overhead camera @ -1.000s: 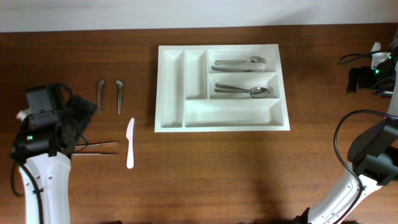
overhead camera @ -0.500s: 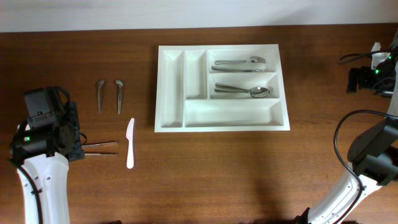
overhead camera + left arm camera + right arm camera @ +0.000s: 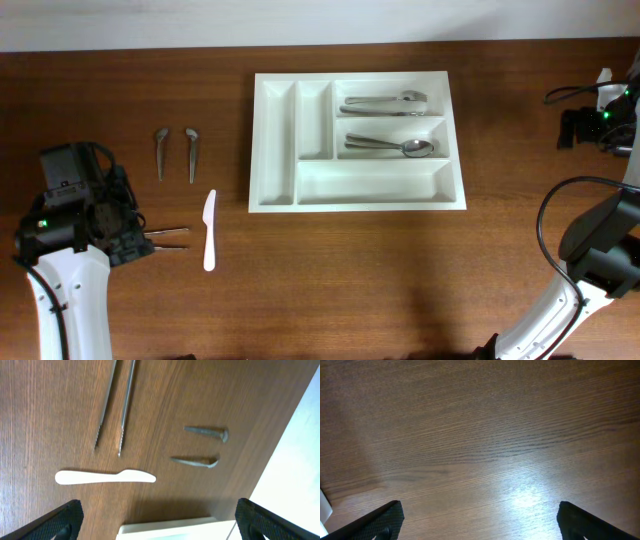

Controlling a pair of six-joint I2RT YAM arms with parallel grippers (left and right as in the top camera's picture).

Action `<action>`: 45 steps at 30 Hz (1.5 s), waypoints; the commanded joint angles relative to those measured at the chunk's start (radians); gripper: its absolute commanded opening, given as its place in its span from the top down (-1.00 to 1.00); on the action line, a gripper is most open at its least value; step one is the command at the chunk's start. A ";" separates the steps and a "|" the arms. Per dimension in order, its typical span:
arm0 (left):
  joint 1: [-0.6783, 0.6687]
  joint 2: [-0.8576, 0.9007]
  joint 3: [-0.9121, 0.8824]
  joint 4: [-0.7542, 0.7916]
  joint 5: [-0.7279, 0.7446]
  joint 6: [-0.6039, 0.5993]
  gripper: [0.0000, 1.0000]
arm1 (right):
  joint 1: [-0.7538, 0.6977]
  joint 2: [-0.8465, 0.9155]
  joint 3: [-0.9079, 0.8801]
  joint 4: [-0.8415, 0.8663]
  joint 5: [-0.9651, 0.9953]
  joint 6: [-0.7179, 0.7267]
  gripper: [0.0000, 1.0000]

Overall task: Pack container
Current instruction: 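Move the left gripper over the long metal chopsticks, then lower the left gripper and close it around both chopsticks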

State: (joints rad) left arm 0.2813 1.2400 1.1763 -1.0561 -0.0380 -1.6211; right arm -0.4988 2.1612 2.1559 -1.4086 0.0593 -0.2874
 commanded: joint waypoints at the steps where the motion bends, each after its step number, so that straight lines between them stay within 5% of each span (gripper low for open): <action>1: 0.003 -0.004 0.014 0.007 0.032 -0.017 -0.98 | -0.006 0.005 -0.006 0.000 -0.006 0.011 -0.97; 5: 0.004 0.003 0.014 0.015 0.042 -0.023 -0.99 | -0.006 0.005 -0.006 0.000 -0.006 0.011 -0.97; 8: 0.008 0.021 0.026 -0.029 0.080 -0.133 -0.99 | -0.006 0.005 -0.006 0.000 -0.006 0.011 -0.97; 14: 0.074 0.222 0.272 -0.364 0.074 -0.212 -0.99 | -0.006 0.005 -0.006 0.000 -0.006 0.011 -0.97; 21: 0.097 0.543 0.661 -0.632 -0.039 -0.018 -0.99 | -0.006 0.005 -0.006 0.000 -0.006 0.011 -0.96; 30: 0.099 0.671 0.673 -0.632 -0.137 0.154 -0.99 | -0.006 0.005 -0.006 0.000 -0.006 0.011 -0.97; 39: 0.099 0.727 0.672 -0.632 -0.229 0.165 -0.98 | -0.006 0.005 -0.006 0.000 -0.006 0.011 -0.97; 42: 0.099 0.727 0.672 -0.594 -0.156 0.285 -0.98 | -0.006 0.005 -0.006 0.000 -0.006 0.011 -0.97; 45: 0.095 0.727 0.672 -0.433 -0.129 0.542 -0.98 | -0.006 0.005 -0.006 0.000 -0.006 0.011 -0.97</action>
State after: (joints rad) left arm 0.3737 1.9583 1.8328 -1.5696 -0.2001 -1.3380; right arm -0.4988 2.1612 2.1559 -1.4086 0.0593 -0.2871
